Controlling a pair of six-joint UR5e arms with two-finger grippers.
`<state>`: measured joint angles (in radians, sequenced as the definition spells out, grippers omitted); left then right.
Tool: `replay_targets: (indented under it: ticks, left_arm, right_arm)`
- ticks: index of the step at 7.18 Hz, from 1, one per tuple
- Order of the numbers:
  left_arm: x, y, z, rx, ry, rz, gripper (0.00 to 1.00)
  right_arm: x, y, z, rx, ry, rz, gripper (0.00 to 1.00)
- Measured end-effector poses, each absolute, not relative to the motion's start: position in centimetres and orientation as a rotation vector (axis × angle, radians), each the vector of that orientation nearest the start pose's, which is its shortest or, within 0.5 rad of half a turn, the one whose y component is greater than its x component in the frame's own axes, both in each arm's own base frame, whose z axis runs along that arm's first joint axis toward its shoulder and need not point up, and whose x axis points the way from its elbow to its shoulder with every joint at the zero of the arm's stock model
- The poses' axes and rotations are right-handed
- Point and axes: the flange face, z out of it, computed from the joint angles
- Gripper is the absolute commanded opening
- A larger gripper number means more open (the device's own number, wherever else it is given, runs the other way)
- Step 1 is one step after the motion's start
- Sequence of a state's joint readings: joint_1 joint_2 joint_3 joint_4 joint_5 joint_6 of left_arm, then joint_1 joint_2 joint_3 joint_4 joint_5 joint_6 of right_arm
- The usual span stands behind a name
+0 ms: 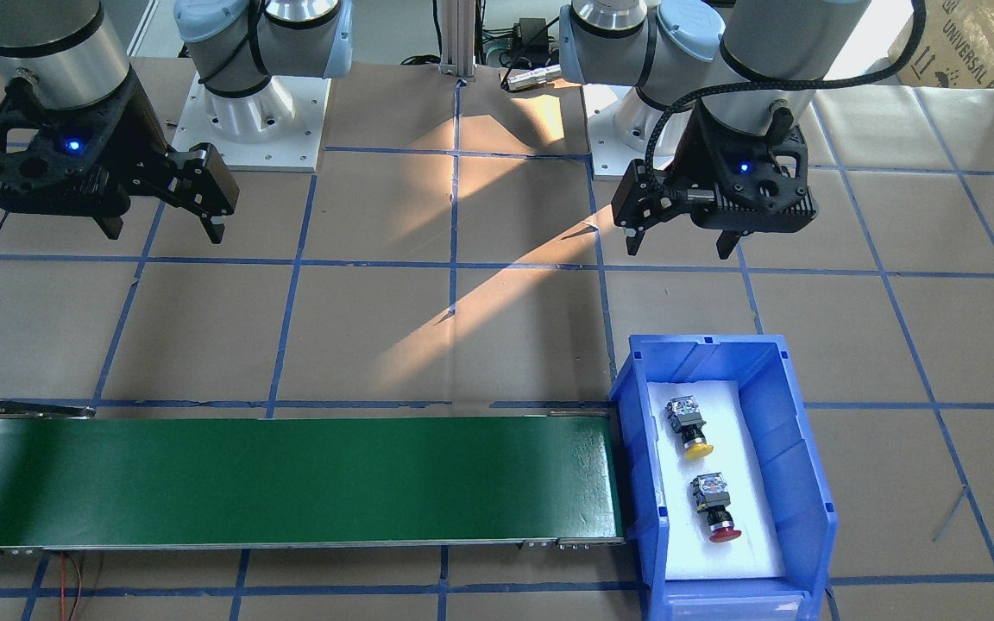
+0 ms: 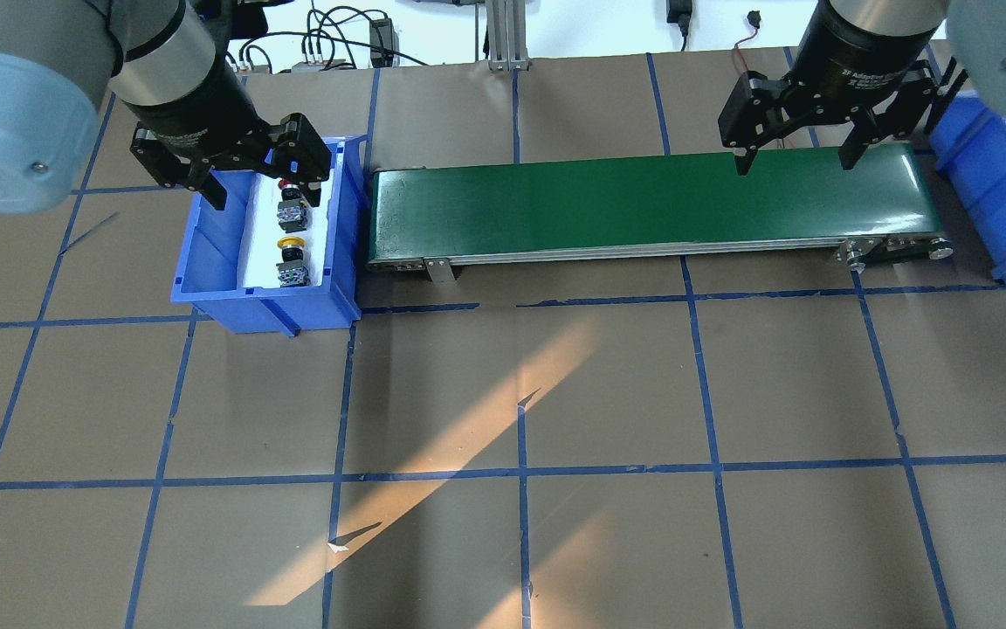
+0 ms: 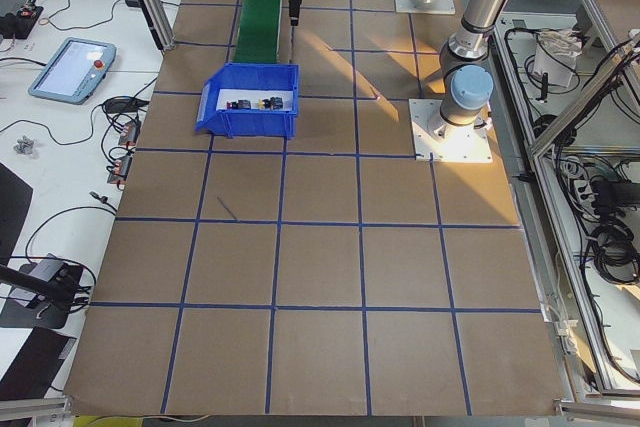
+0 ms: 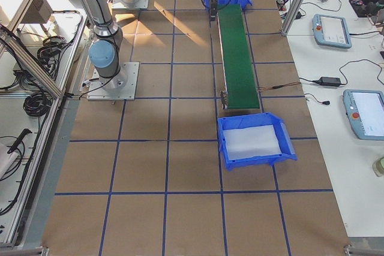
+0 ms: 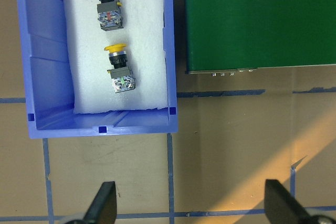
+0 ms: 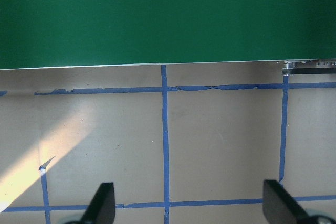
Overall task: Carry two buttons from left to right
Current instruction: 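Lower the left gripper over the yellow-capped button in the blue bin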
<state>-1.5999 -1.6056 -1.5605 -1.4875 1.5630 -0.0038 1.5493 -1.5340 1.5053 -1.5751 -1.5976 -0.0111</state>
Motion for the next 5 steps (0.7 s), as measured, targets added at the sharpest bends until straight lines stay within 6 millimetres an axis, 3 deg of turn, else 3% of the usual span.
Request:
replay_targets:
  ticks: [3, 4, 5]
  left_arm:
    - [-14.3, -52.0, 48.1, 0.076, 3.141, -0.125, 1.0]
    - [-13.8, -53.6, 46.7, 0.08, 3.135, -0.168, 1.0]
    - [-13.2, -56.3, 43.8, 0.07, 3.131, -0.165, 1.0]
  right_arm:
    - [12.0, -51.3, 50.0, 0.021, 3.169, -0.046, 1.0]
    - [12.0, -51.3, 50.0, 0.022, 3.166, -0.044, 1.0]
    - [12.0, -51.3, 50.0, 0.022, 3.166, -0.043, 1.0]
